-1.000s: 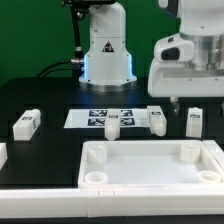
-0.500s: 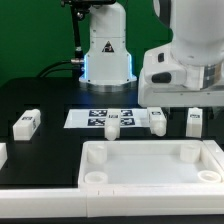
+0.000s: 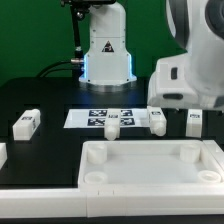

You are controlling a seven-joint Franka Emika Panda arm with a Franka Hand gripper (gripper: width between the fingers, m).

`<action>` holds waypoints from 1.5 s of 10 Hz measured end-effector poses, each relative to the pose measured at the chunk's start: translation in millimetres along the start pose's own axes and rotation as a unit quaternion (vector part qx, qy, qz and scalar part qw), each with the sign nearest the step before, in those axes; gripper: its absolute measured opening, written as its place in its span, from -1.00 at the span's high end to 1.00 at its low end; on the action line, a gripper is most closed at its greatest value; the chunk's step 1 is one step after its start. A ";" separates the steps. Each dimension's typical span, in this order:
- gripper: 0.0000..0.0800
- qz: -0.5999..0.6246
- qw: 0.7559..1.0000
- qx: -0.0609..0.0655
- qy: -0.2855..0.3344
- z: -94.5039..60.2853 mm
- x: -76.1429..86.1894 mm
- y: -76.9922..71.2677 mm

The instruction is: Assemble desk

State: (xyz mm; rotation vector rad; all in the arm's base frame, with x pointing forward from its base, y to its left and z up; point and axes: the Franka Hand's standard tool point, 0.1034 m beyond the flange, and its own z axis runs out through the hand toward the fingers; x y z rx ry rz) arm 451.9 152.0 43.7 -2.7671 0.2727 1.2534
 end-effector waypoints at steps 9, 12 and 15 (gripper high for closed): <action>-0.62 0.033 0.997 0.028 -0.068 51.1 5.7 1.0; 0.16 0.034 0.997 0.029 -0.068 51.1 6.1 1.9; 0.29 0.029 0.998 0.032 -0.055 32.3 2.8 3.5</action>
Offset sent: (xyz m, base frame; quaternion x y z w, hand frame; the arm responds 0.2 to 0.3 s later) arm -0.0307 0.0314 -0.0203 0.0861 -0.0418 0.0373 0.9947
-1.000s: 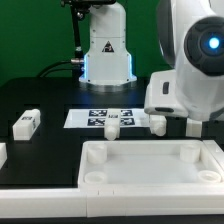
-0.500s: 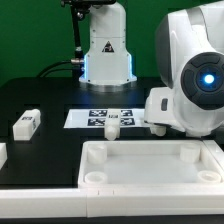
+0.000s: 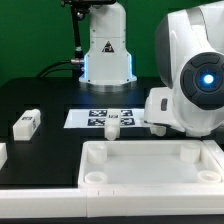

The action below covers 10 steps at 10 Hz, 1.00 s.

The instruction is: Assemble desk

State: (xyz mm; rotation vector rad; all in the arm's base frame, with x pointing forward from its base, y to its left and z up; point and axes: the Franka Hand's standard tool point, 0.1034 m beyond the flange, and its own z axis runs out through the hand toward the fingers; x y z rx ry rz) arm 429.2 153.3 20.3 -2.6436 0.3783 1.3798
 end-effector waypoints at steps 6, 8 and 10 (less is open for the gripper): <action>0.29 -0.037 0.987 -0.002 0.155 -84.2 -33.3 1.1; 0.29 -0.047 0.973 0.009 0.226 -94.5 -31.2 -3.1; 0.28 -0.097 0.950 0.020 0.297 -150.0 -32.3 8.2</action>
Offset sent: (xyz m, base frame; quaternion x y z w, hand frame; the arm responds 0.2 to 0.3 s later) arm 0.0317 -0.0194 0.0805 -0.0471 0.2004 -0.0732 0.9759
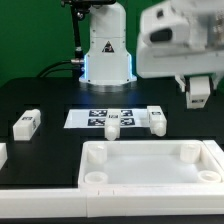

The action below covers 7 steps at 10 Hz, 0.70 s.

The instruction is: Assemble desk

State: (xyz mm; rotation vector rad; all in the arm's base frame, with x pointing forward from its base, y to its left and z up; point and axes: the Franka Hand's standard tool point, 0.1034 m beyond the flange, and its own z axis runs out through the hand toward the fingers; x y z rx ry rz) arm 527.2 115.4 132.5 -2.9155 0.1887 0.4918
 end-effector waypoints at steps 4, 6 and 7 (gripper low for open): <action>0.28 -0.035 0.991 -0.012 0.129 -50.1 32.7 -8.4; 0.28 -0.040 0.980 -0.012 0.194 -40.4 40.8 -4.0; 0.28 -0.051 0.970 -0.015 0.236 -43.1 58.3 -1.6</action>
Offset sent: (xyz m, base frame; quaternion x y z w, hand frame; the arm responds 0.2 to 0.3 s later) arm 0.0000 0.0000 0.0000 0.0000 0.1938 0.0000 0.9810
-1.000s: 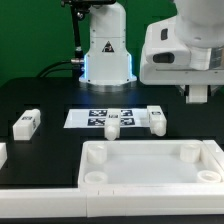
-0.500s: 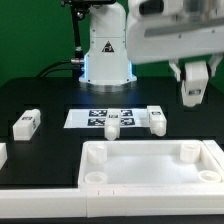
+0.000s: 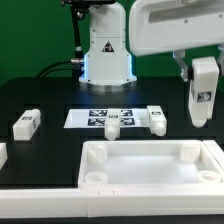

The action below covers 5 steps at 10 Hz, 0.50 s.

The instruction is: Assemble desk

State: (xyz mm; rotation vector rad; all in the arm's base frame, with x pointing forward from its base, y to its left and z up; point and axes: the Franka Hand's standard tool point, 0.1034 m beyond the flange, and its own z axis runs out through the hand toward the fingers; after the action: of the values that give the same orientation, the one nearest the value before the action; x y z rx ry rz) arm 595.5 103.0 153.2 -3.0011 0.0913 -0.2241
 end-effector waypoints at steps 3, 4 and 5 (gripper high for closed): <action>0.28 -0.047 0.993 -0.013 0.107 -0.3 25.0 -11.0; 0.28 -0.051 0.988 -0.009 0.144 0.4 24.4 -11.0; 0.28 -0.052 0.983 -0.006 0.175 1.7 23.9 -10.9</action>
Offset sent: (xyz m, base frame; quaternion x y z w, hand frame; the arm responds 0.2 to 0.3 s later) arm 0.0000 0.0000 0.0000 0.0000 0.1938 0.0000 0.9810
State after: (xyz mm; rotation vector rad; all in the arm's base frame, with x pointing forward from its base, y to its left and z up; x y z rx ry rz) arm 620.0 112.4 156.4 -2.9462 -0.0316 -0.7613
